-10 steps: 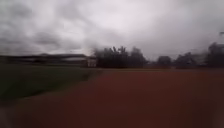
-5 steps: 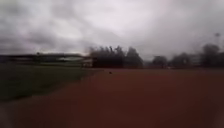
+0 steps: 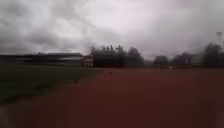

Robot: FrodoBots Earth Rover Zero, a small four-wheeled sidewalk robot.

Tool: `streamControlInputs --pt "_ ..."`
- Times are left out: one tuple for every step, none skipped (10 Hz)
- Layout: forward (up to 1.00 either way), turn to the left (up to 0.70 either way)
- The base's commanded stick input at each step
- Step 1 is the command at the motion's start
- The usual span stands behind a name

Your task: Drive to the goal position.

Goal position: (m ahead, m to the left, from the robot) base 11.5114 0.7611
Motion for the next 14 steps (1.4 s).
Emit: streamControlInputs --pt "0.70 0.00" --pt "0.70 0.00" --pt "0.70 0.00" --pt "0.70 0.00" --pt "0.70 0.00" --pt "0.70 0.00" --pt "0.70 0.00" --pt "0.70 0.00" --pt "0.70 0.00" --pt "0.70 0.00" --pt "0.70 0.00" --pt "0.70 -0.03" --pt "0.70 -0.08" --pt "0.70 -0.13"
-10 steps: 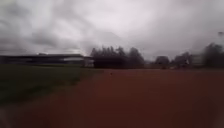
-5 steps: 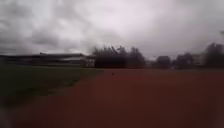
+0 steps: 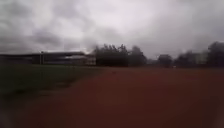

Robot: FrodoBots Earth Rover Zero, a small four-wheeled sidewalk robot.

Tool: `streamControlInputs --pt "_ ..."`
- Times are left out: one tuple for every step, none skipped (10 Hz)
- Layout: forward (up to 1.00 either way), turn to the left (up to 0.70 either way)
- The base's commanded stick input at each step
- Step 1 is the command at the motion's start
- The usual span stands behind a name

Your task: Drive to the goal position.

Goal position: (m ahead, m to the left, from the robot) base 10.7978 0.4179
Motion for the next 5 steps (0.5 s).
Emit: streamControlInputs --pt "0.70 -0.17" --pt "0.70 -0.22" --pt "0.70 -0.26" --pt "0.70 -0.31" --pt "0.70 -0.35"
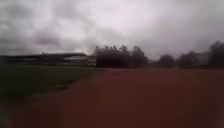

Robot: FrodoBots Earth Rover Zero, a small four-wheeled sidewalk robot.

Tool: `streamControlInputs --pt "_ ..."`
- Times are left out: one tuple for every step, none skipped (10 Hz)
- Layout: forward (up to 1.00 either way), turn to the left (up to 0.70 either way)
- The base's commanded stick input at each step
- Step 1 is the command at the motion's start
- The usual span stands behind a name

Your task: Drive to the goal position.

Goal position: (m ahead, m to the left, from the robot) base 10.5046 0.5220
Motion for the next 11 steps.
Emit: streamControlInputs --pt "0.70 -0.35" --pt "0.70 -0.35" --pt "0.70 -0.35" --pt "0.70 0.00" --pt "0.70 0.00" --pt "0.70 0.00" --pt "0.70 0.00" --pt "0.70 0.00" --pt "0.70 0.00" --pt "0.70 0.00" --pt "0.70 0.00"
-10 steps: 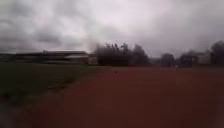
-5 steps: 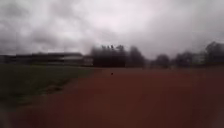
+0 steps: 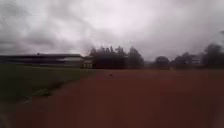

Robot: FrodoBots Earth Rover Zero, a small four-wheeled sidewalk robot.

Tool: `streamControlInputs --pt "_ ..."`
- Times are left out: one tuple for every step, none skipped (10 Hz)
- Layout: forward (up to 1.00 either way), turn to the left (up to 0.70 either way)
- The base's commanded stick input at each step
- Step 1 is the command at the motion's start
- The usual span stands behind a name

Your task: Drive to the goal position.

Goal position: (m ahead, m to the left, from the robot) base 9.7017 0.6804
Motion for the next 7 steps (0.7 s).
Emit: streamControlInputs --pt "0.70 0.00" --pt "0.70 0.00" --pt "0.70 0.00" --pt "0.70 0.00" --pt "0.70 0.00" --pt "0.70 0.00" --pt "0.70 0.00"
